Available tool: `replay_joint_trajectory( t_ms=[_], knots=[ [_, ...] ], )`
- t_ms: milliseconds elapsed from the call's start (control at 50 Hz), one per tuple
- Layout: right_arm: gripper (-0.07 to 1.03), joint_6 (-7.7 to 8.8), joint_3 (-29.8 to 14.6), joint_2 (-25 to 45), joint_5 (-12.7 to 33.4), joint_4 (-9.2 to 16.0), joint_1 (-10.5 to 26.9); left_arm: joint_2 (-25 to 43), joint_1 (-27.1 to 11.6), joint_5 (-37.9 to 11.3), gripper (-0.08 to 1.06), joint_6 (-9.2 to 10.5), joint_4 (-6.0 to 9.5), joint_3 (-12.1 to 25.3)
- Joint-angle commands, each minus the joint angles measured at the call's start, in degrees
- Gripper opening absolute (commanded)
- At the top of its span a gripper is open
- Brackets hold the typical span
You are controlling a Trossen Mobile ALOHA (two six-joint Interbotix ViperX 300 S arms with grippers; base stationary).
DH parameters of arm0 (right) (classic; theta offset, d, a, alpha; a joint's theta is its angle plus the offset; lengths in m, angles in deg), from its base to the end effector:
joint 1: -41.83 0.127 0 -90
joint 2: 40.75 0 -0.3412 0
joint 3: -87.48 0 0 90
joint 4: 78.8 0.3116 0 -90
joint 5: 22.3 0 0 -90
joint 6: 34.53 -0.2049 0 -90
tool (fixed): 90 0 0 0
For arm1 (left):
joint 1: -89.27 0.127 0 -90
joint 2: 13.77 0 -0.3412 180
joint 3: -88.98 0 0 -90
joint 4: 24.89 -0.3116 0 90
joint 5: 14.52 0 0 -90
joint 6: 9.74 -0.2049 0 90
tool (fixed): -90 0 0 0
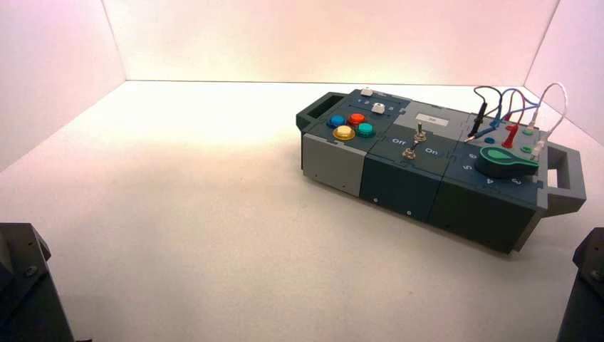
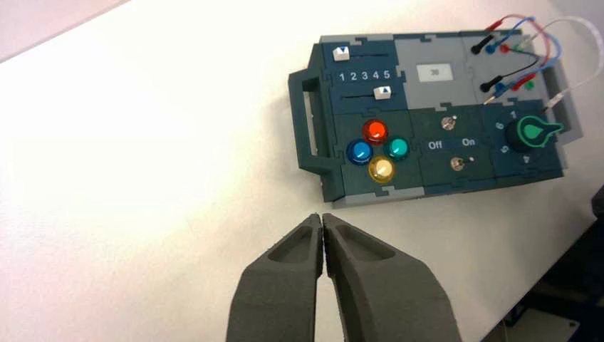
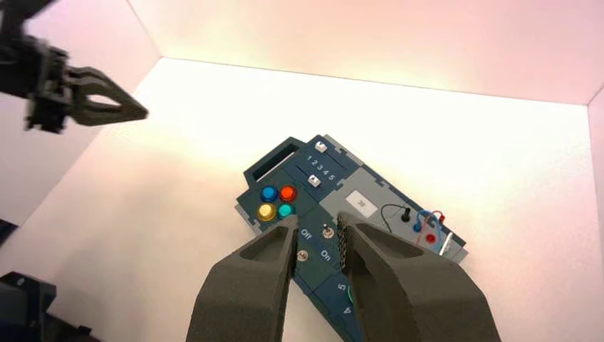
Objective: Turn the knob to position 5.
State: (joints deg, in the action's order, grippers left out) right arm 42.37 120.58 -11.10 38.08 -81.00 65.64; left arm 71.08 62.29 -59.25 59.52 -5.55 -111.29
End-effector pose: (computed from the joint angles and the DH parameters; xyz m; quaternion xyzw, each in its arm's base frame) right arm 0.1418 0.0551 0.3266 0.0354 0.2953 0.1520 0.9426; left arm 0.3127 -0.2128 0.2162 0.1053 0.4643 -0.3300 0.8151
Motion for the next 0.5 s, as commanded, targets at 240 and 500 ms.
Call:
replay_joint_trajectory(
  t_ms=[240,500],
  knots=[
    [0.32,-0.53,-0.26,1.32,-2.72,0.18,-0.09,12.83,-2.9,-1.49,-0.03,-2.02,0.18,9.05],
    [0.32,-0.35,0.18,1.32,-2.64,0.18,-0.09,24.96,-6.24,-2.99,-0.03,-1.93,0.26,16.44]
  ],
)
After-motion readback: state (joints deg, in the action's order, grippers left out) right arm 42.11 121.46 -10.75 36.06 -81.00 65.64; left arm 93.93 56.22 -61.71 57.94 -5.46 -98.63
